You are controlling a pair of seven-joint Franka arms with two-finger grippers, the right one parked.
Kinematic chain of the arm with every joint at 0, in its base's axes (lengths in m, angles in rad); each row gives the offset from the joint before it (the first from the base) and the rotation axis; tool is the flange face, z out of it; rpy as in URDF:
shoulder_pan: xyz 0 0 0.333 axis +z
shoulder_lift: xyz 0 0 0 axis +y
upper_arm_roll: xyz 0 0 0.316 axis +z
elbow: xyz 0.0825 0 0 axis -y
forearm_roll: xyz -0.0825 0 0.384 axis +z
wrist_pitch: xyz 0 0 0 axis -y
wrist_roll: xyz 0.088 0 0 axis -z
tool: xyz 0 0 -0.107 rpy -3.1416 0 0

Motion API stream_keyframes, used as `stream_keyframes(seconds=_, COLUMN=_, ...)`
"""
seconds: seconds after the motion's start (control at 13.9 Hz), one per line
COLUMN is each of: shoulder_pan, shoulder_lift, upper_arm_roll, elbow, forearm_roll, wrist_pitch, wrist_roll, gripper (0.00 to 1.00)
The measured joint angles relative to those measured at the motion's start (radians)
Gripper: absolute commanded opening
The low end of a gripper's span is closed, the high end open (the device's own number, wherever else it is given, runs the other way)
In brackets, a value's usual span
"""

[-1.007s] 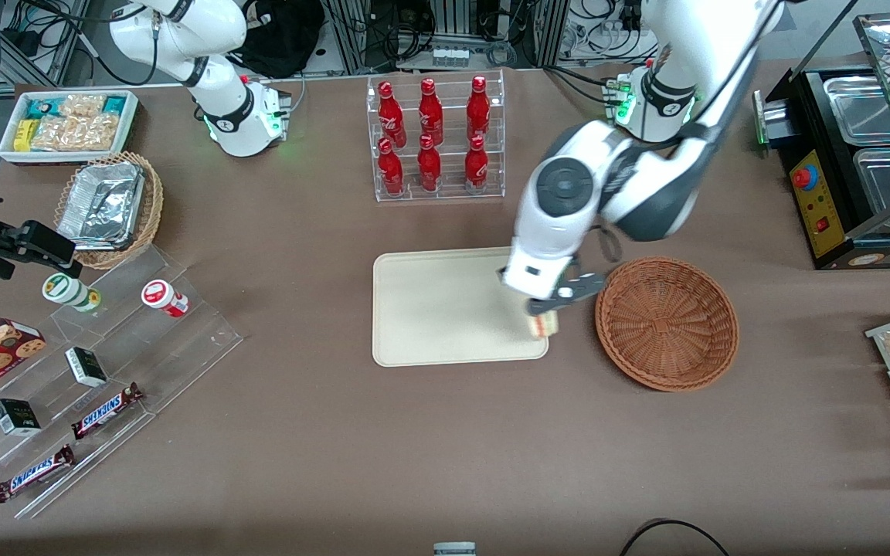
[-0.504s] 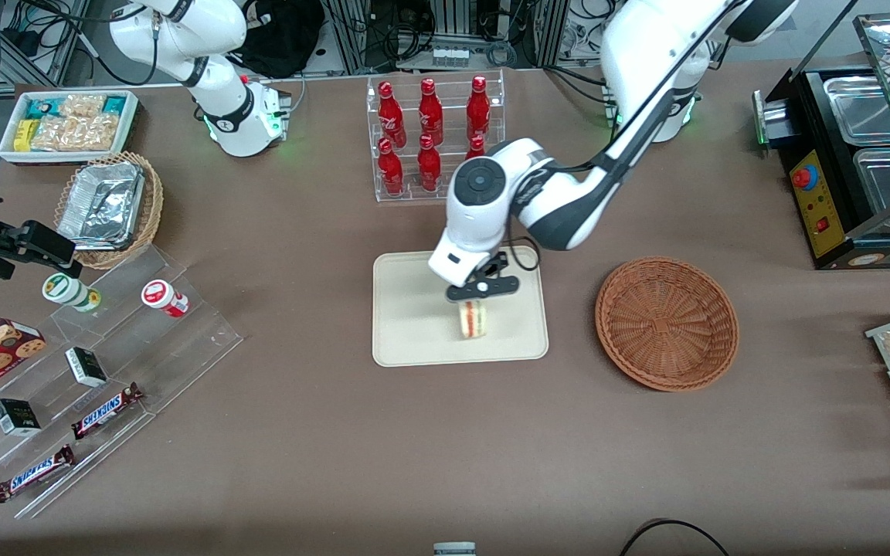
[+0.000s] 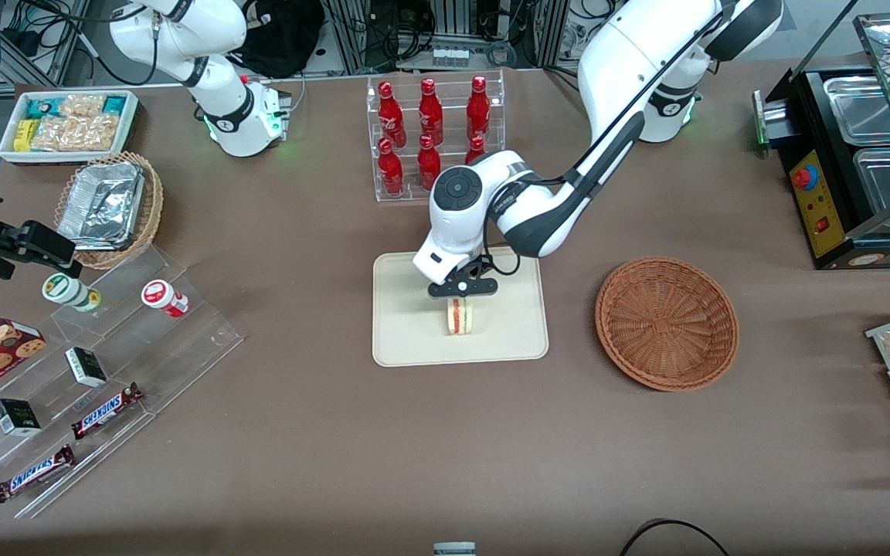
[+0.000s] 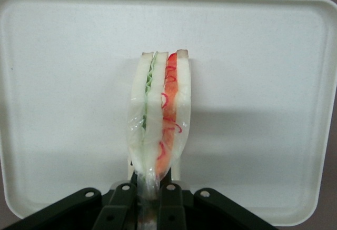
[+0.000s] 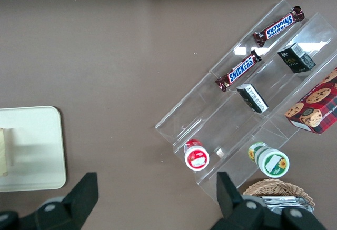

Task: Place sandwich from basket to tray
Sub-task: 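Lower the sandwich onto the tray and open the left gripper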

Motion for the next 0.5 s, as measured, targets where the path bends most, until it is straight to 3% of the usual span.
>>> stream_keyframes(seconds=0.36, shoulder_pan=0.000, shoulder_lift=0.024, upper_arm_roll=0.007, elbow=0.000, forearm_roll=0.000, wrist_pitch=0.062, wrist_roll=-0.013, gripper=0.20)
stream_keyframes(seconds=0.43, shoulder_pan=0.000, shoulder_lift=0.030, upper_arm_roll=0.007, elbow=0.000, forearm_roll=0.000, wrist_pitch=0.066, wrist_roll=-0.019, gripper=0.24)
stream_keyframes(seconds=0.5, shoulder_pan=0.000, shoulder_lift=0.035, upper_arm_roll=0.007, elbow=0.000, forearm_roll=0.000, wrist_pitch=0.069, wrist_roll=-0.022, gripper=0.42)
